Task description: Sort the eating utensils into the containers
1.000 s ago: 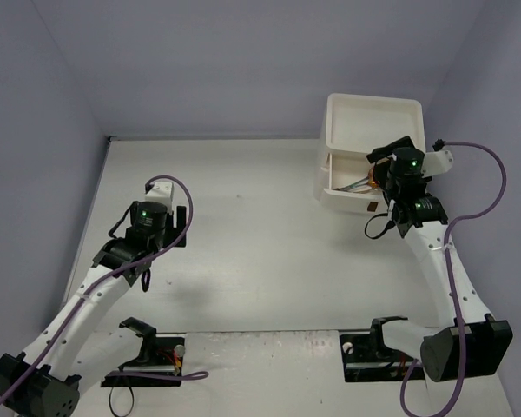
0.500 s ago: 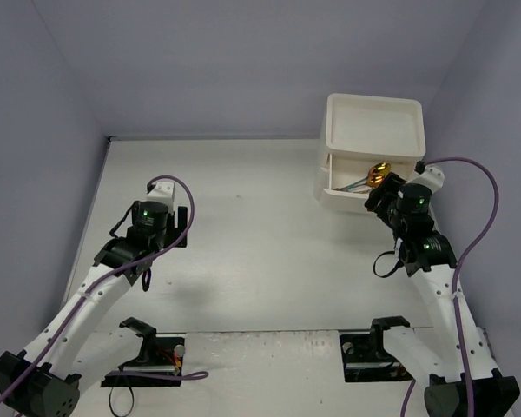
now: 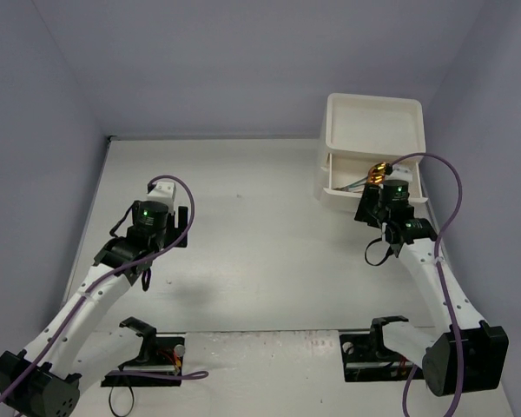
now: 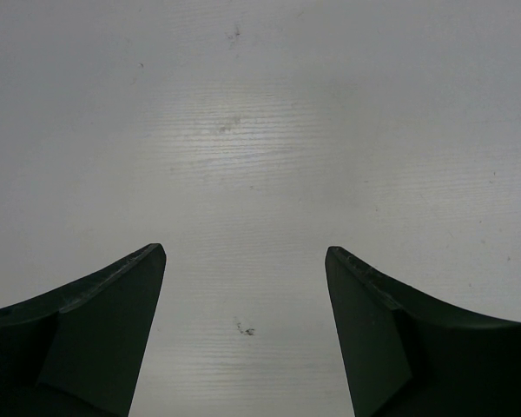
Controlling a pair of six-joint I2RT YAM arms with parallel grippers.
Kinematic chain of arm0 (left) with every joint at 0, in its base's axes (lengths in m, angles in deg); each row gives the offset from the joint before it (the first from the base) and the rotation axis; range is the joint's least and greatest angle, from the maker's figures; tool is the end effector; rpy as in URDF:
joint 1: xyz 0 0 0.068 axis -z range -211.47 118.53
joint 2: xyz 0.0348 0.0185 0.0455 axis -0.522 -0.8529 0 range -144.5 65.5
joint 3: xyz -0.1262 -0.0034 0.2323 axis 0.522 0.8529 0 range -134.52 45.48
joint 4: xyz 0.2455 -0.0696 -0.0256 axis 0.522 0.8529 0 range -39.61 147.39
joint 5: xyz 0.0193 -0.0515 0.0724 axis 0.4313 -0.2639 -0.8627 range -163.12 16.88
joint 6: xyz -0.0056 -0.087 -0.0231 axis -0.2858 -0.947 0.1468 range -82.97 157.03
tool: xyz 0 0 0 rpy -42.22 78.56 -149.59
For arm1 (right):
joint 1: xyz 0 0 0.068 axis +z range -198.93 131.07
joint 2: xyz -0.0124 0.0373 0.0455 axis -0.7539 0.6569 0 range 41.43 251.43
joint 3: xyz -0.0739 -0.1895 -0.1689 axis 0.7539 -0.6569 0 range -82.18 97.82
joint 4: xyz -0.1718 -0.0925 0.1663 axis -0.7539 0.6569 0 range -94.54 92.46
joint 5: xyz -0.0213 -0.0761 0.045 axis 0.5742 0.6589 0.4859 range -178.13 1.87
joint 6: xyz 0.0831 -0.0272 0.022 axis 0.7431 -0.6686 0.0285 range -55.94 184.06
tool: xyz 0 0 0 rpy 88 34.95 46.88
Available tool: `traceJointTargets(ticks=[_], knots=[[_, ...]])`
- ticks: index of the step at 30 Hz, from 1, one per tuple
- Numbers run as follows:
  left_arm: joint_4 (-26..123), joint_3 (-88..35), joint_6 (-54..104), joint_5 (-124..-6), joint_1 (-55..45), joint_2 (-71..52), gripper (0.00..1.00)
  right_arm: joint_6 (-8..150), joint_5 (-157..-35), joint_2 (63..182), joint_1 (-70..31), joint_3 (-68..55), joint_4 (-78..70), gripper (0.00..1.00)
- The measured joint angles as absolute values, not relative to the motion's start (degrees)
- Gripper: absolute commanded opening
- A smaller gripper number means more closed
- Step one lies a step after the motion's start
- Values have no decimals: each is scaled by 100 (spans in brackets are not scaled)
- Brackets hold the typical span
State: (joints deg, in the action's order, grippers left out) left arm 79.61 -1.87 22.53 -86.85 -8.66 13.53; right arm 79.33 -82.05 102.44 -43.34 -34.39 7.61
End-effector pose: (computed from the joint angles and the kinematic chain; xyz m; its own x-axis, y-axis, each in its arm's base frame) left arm 0.2222 -0.0726 0.2704 -0.5456 -0.0343 -0.8373 0.0602 0.9950 -0.0800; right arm 0.2820 0.0190 0.2744 -0.4118 0.2229 -0.8836 0.1106 0.9747 0.1943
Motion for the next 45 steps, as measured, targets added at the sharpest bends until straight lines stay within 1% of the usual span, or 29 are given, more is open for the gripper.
traceJointTargets(ticks=[1,3,5,7,8,11,29,41,45], knots=[[7960,-187,2257,-8685,-866,1353,72,7881,-8221,10289,-4334,-3439,759,51],[7960,-187,2279,-8687,-867,1351,72,7782,-8238,10294,-4333,-3439,726,38],[7958,-187,2292,-8685,-866,1351,71,7692,-8252,10288,-4335,-3439,686,31],[7958,-187,2296,-8685,-866,1350,71,7567,-8254,10280,-4333,-3439,649,18],[7957,-187,2297,-8685,-866,1348,71,7523,-8265,10278,-4333,-3438,634,13],[7952,-187,2305,-8683,-866,1341,71,7336,-8322,10277,-4327,-3407,630,1],[7925,-187,2336,-8681,-866,1193,71,6565,-8711,10956,-4333,-2587,686,0],[7925,-187,2338,-8670,-866,1171,71,6229,-8911,11512,-4567,-2561,-308,0],[7925,-187,2338,-8670,-866,1149,71,6211,-9026,11721,-4639,-2561,-695,3]])
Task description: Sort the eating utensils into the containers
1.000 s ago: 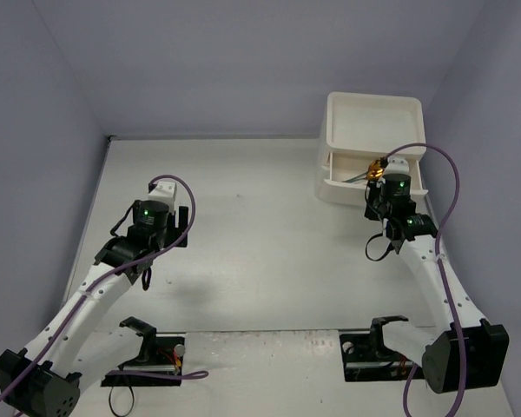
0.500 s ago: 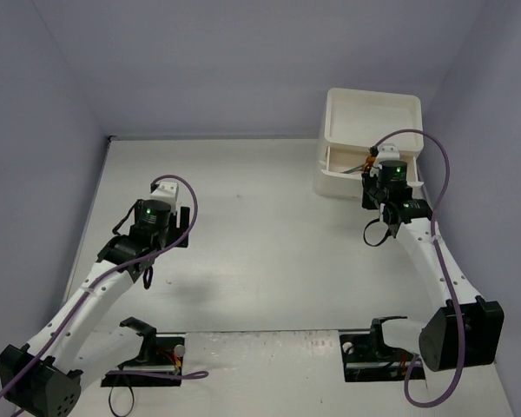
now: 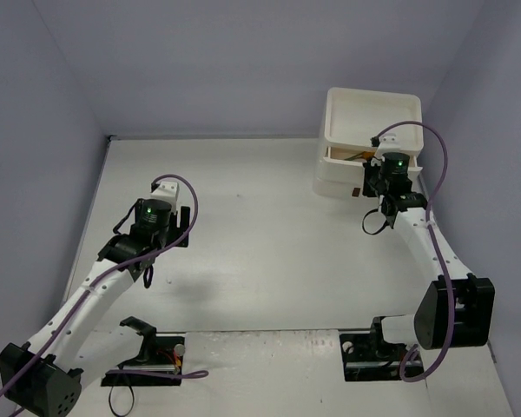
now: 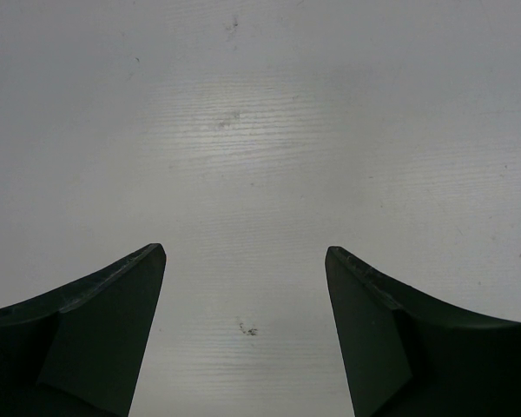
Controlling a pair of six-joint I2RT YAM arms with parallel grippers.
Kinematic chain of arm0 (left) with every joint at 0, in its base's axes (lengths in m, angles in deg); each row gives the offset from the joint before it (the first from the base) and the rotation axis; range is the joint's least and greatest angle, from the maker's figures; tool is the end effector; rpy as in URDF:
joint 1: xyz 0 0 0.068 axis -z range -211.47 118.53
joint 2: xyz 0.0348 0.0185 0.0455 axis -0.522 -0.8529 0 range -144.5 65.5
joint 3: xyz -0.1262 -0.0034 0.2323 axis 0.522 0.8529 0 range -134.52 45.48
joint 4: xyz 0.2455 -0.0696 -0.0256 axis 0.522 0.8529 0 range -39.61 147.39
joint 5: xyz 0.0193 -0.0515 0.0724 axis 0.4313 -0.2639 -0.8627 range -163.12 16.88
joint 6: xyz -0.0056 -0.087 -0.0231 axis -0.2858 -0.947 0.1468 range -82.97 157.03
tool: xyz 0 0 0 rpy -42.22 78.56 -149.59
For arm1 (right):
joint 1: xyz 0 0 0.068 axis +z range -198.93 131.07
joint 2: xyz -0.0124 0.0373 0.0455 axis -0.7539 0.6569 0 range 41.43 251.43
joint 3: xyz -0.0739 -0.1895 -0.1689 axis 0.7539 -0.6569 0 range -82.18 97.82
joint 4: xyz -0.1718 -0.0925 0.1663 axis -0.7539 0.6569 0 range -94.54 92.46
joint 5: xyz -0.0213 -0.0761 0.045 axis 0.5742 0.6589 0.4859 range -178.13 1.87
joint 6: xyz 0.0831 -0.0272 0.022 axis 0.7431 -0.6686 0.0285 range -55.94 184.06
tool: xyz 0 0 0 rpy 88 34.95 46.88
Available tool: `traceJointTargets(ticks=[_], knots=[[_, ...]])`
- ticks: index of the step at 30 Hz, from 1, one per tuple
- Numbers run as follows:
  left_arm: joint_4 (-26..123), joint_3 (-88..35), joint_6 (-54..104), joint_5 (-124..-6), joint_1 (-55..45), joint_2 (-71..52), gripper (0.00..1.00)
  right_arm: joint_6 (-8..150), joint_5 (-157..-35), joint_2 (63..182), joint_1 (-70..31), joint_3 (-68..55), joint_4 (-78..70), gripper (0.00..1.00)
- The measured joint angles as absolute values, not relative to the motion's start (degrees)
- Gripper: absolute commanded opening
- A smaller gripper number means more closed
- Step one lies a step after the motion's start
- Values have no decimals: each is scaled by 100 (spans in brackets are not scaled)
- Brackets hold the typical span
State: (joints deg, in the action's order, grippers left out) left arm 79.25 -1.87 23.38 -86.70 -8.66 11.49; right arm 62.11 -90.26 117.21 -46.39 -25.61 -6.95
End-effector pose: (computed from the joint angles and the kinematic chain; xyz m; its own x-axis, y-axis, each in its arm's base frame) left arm 0.2277 -0.0751 0.2635 -0.5676 -0.0101 -0.8232 0.0686 0.9959 -0.0595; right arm 0.3507 0.0185 0.2942 -0.2858 -0.0466 -0.9571 -0.0898 0.9957 -0.0217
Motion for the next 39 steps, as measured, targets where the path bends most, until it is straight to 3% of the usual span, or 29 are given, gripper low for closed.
traceJointTargets(ticks=[4,10,25,31,39], knots=[[7925,-187,2338,-8668,-866,1116,72,6201,-9147,11923,-4705,-2561,-1048,10],[7925,-187,2339,-8666,-866,1082,71,6183,-9245,12201,-4715,-2558,-1535,29],[7925,-187,2340,-8666,-866,984,72,6248,-9284,12742,-4741,-2178,-2100,47],[7925,-187,2340,-8666,-866,984,72,6305,-9288,12753,-4739,-2154,-2099,62],[7925,-187,2340,-8666,-866,1090,71,6384,-9282,12019,-4741,-2323,-2095,73]])
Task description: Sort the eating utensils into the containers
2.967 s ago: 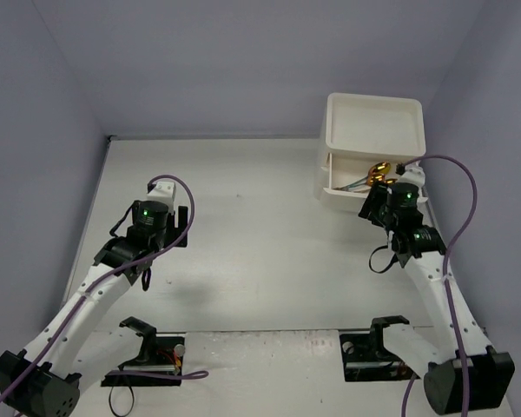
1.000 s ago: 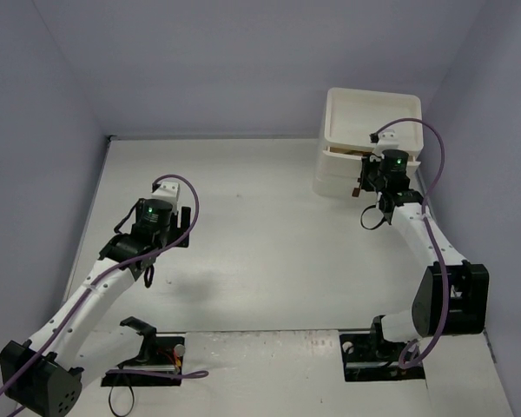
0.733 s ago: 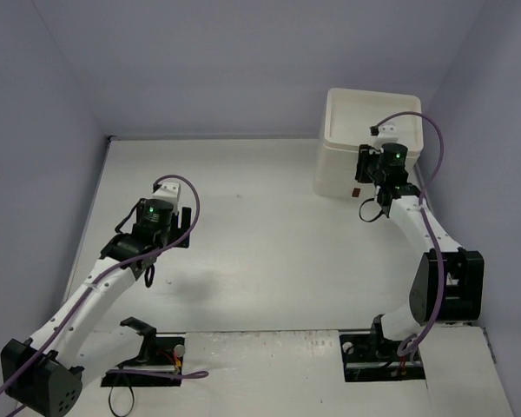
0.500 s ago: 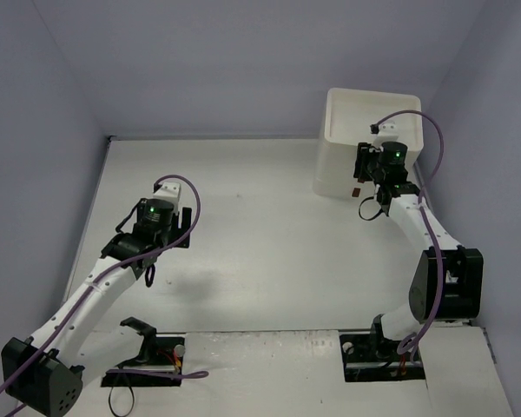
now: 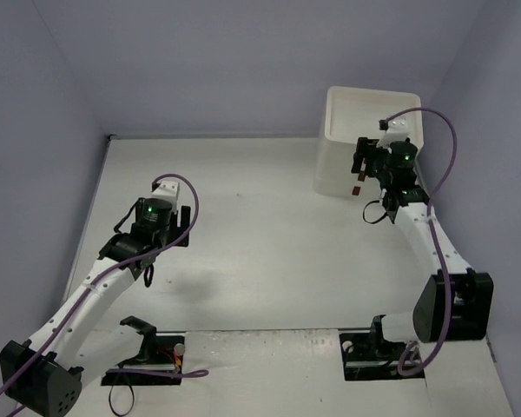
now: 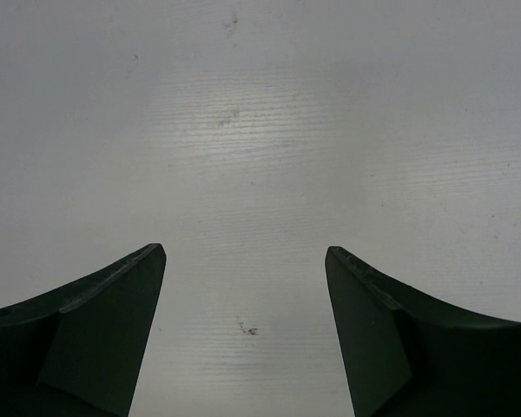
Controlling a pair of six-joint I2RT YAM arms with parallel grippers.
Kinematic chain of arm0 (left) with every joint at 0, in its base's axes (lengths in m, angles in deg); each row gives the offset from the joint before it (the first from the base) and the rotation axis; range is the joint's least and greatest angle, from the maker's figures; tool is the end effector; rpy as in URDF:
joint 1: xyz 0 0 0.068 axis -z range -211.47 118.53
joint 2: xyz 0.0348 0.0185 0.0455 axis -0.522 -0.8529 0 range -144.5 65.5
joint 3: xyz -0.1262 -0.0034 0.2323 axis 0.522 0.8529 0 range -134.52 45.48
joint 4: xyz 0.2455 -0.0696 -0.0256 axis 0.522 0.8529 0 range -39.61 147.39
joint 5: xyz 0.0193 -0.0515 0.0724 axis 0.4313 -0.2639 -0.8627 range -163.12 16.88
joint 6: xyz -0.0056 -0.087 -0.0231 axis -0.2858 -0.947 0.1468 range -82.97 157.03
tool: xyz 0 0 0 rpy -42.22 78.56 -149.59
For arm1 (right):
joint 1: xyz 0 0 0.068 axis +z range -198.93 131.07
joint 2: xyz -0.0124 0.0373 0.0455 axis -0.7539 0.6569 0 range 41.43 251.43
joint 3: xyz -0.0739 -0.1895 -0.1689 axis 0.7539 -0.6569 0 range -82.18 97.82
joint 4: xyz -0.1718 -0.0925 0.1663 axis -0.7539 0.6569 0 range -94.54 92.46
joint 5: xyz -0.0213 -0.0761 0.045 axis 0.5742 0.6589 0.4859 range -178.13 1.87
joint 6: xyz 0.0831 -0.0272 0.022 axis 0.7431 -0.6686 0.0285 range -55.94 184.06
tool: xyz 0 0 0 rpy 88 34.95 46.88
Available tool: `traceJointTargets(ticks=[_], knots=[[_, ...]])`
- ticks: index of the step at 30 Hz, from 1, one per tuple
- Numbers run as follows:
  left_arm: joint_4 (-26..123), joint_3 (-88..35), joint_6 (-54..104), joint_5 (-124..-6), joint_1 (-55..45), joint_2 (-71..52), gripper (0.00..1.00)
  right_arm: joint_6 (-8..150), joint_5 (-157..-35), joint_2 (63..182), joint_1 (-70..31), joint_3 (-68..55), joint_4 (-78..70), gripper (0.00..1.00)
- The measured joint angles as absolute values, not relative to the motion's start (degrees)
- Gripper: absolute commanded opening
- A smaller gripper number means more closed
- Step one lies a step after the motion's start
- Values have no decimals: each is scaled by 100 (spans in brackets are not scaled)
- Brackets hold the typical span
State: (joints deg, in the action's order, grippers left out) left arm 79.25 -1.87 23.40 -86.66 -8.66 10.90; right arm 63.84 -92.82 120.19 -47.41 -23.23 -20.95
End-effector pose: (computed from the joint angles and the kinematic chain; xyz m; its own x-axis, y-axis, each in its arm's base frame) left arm 0.2291 -0.0758 0.2612 -0.5755 -0.0064 -0.8178 0.0688 0.9960 -0.0563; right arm 0.3697 0.0164 0.3300 -0.0589 -0.0053 -0.9983 -0.1085 0.9941 0.0011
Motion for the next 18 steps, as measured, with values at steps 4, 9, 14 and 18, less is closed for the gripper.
traceJointTargets(ticks=[4,9,14,18], knots=[[7927,-187,2338,-8673,-866,1212,71,6395,-9291,10999,-4741,-2481,-1920,77],[7935,-187,2328,-8790,-866,1367,72,6479,-9424,9827,-4741,-2652,-1414,89],[7991,-187,2301,-8947,-866,1487,72,6797,-9428,8546,-4741,-3249,-734,100],[8028,-187,2288,-9041,-865,1548,71,6999,-9319,7579,-4741,-3519,-92,100]])
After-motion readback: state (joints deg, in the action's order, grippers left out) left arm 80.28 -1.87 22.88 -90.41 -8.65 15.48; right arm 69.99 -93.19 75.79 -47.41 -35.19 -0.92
